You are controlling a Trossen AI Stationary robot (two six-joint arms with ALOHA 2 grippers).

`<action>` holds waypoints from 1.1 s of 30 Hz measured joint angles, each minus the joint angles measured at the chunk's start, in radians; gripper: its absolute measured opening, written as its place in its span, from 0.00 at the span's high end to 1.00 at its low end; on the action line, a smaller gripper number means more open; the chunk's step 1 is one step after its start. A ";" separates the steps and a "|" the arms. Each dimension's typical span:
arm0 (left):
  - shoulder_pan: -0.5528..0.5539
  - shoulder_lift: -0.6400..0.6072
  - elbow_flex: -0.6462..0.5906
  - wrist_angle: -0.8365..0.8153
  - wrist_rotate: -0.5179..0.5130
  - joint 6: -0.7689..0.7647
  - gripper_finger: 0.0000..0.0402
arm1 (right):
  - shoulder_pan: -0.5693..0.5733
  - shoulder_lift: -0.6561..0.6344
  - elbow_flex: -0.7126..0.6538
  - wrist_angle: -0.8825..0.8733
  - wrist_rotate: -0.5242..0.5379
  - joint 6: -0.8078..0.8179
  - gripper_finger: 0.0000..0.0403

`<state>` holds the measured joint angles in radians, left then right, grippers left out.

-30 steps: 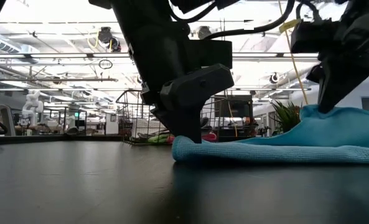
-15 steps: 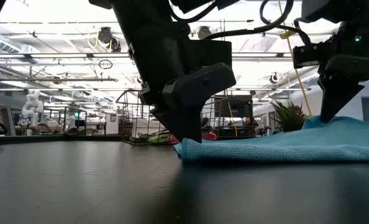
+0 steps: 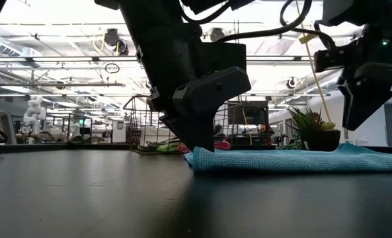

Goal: Fold microfiber towels
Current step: Fold the right light blue microfiber cloth

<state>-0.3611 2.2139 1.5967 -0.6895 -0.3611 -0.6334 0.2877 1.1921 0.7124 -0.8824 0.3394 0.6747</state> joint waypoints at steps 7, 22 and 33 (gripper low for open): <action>0.000 0.000 0.000 -0.002 0.001 -0.004 0.92 | -0.032 -0.037 0.000 0.031 -0.129 0.181 0.64; 0.003 -0.004 0.002 -0.017 0.109 -0.066 0.99 | 0.053 -0.082 0.000 0.365 -0.183 0.306 0.99; 0.001 -0.003 0.002 -0.018 0.128 -0.079 0.99 | 0.178 -0.012 0.000 0.284 -0.271 0.488 1.00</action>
<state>-0.3599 2.2104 1.5986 -0.7073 -0.2334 -0.7124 0.4659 1.1799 0.7128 -0.5982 0.0686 1.1628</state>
